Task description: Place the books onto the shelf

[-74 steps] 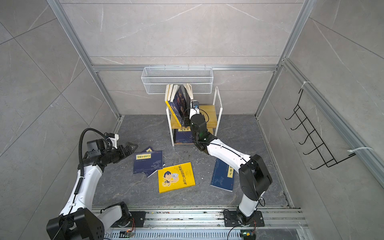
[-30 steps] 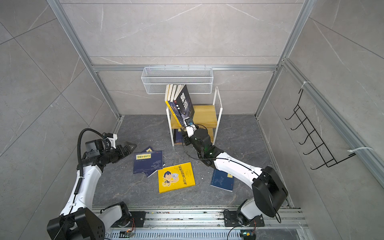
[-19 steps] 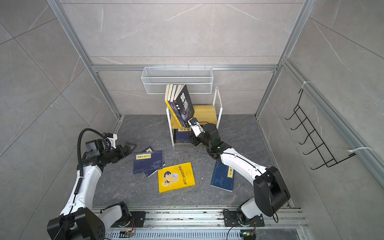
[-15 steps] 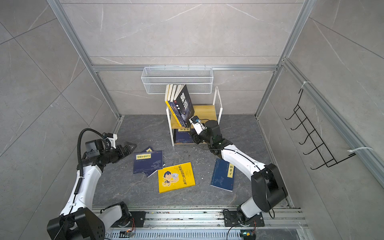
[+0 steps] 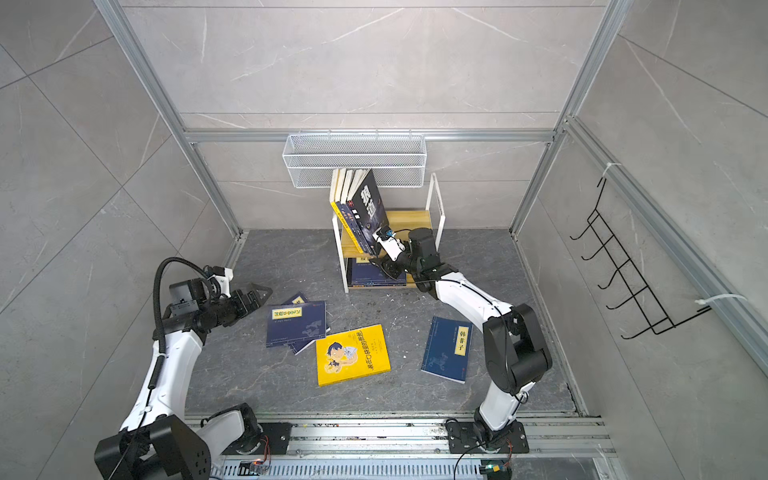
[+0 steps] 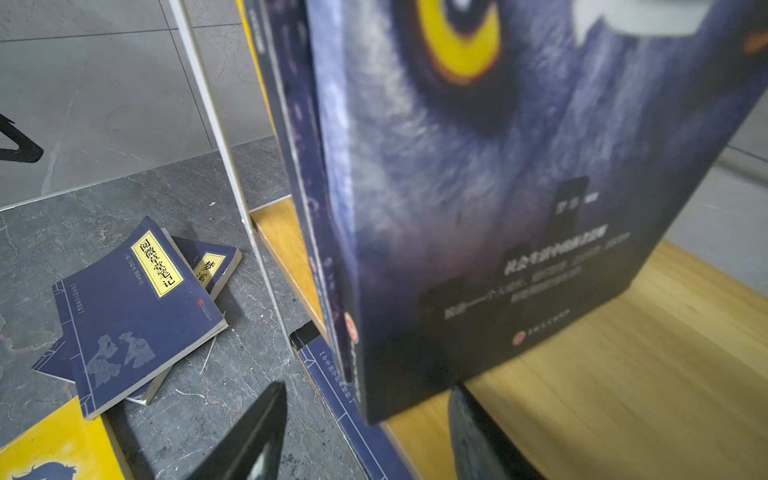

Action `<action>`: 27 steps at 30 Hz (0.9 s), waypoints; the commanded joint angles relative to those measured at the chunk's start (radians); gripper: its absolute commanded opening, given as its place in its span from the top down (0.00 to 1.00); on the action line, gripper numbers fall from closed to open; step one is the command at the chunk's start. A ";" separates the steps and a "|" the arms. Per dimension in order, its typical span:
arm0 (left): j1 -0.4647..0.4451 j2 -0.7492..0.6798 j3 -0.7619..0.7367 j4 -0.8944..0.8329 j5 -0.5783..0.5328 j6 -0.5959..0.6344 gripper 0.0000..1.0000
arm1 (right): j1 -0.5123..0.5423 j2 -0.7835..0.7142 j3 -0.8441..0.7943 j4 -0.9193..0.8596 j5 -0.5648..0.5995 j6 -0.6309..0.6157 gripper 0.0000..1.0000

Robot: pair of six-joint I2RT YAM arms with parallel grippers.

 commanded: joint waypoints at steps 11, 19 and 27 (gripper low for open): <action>0.007 -0.002 0.017 0.007 0.014 -0.003 0.00 | -0.007 -0.187 -0.017 -0.114 0.326 0.207 0.65; 0.007 -0.013 0.017 0.008 0.018 -0.009 0.00 | -0.004 -0.028 0.172 -0.231 0.594 0.359 0.98; 0.007 -0.019 0.019 0.003 0.024 -0.011 0.00 | 0.006 0.138 0.314 -0.265 0.646 0.430 1.00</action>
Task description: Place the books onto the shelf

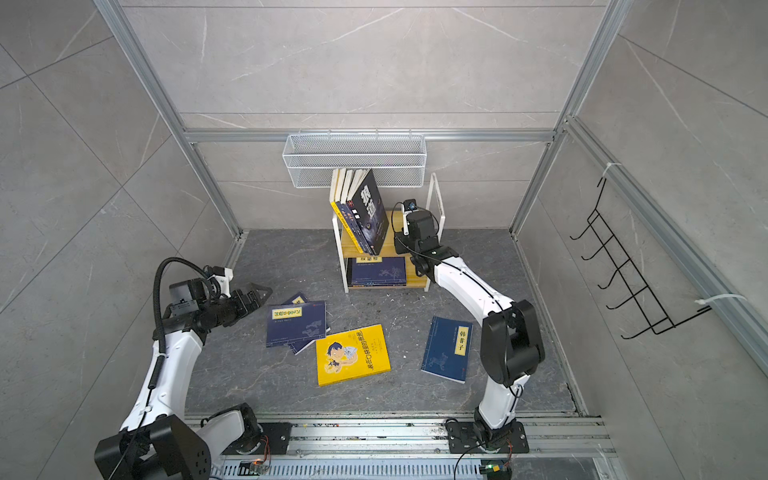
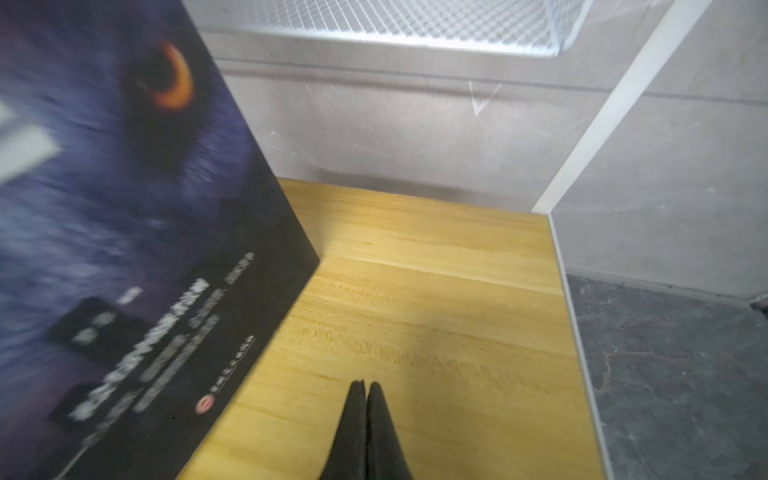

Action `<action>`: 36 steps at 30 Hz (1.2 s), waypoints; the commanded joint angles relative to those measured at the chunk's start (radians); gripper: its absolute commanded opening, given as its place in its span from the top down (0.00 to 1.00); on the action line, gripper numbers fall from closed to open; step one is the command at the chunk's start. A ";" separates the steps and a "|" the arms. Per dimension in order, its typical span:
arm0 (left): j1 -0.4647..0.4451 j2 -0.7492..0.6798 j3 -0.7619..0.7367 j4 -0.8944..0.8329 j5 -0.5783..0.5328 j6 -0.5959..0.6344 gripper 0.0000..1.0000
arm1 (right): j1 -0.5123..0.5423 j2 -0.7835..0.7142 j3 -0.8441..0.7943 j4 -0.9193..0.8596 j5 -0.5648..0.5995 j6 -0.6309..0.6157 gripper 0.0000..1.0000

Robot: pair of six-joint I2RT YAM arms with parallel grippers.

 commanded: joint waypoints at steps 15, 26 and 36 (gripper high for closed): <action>0.007 -0.002 0.024 -0.002 0.023 -0.010 0.00 | 0.022 0.238 0.181 0.045 -0.125 0.074 1.00; 0.007 0.013 0.031 -0.005 0.019 -0.010 0.00 | 0.040 0.312 0.262 0.053 -0.229 0.052 1.00; 0.009 0.007 0.028 -0.008 0.014 -0.007 0.00 | 0.048 0.298 0.276 0.018 -0.183 0.014 1.00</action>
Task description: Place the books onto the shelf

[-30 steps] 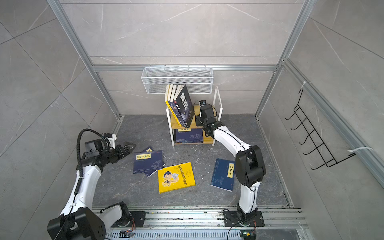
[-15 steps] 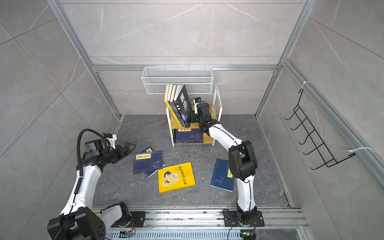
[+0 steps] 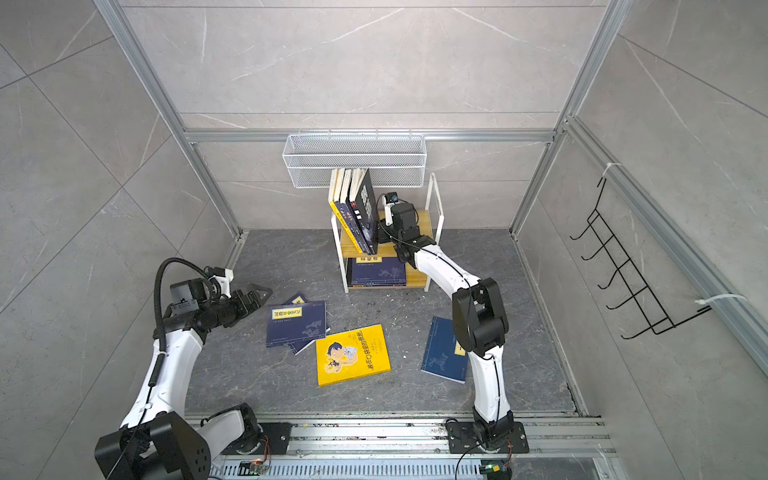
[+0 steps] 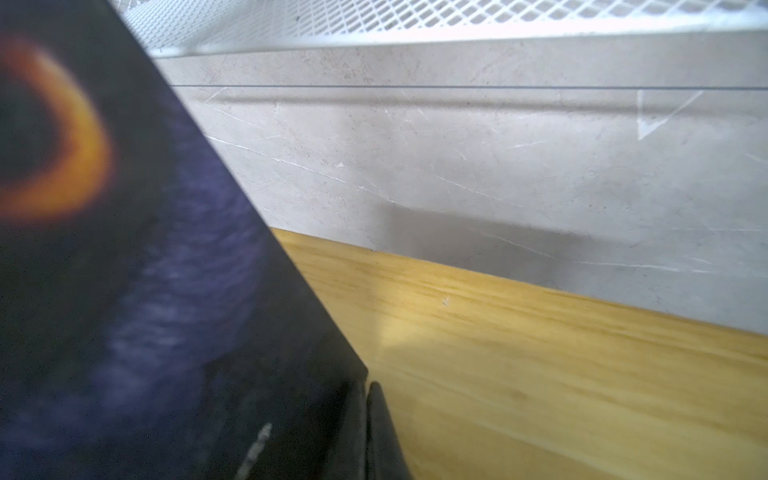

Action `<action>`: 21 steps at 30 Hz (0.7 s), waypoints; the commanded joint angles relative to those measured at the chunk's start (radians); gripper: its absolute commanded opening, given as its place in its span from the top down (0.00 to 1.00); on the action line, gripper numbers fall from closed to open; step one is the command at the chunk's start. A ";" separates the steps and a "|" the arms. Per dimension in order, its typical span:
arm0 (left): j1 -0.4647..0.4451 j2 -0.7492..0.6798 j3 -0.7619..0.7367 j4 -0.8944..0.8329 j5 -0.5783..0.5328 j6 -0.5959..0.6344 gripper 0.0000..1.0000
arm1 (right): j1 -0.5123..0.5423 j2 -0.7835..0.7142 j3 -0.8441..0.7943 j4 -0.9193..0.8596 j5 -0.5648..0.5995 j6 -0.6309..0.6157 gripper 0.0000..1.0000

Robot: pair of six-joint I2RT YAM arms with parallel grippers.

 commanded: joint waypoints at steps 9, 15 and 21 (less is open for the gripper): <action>0.010 -0.006 0.029 0.000 0.013 -0.007 0.00 | 0.032 -0.138 -0.103 -0.102 0.071 -0.103 0.97; 0.016 -0.004 0.033 -0.006 -0.023 -0.015 0.00 | 0.032 -0.220 -0.163 -0.099 0.071 -0.111 0.93; 0.026 -0.007 0.029 -0.003 -0.020 -0.029 0.00 | 0.031 -0.268 -0.163 -0.116 0.084 -0.115 0.91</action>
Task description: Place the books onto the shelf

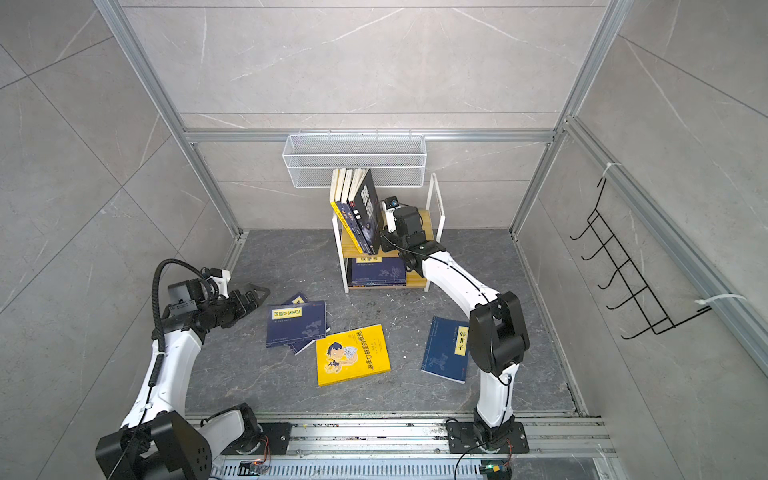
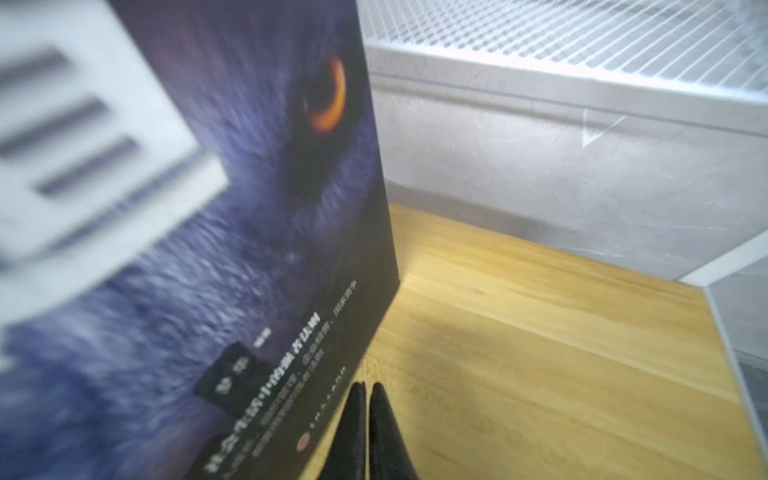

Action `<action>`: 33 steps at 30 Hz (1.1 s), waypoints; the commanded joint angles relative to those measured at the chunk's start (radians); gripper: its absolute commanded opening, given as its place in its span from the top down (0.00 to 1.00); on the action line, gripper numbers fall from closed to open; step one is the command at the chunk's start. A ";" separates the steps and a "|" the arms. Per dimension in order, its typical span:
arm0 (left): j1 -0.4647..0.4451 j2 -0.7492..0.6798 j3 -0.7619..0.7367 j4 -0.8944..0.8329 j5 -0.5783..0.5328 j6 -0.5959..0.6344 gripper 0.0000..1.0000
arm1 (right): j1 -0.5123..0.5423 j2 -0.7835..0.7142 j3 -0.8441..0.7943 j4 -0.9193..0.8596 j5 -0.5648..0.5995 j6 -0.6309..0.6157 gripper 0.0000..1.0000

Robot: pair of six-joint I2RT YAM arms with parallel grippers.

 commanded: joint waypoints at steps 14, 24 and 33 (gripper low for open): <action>0.019 0.051 0.007 0.011 -0.060 -0.064 0.01 | 0.089 -0.386 -0.337 -0.057 0.058 0.188 0.58; 0.020 0.172 0.001 -0.004 -0.033 -0.057 0.04 | 0.298 -0.443 -0.568 0.074 0.091 0.389 0.40; 0.022 0.269 -0.021 0.023 -0.043 -0.046 0.16 | 0.468 -0.220 -0.580 0.261 0.107 0.546 0.46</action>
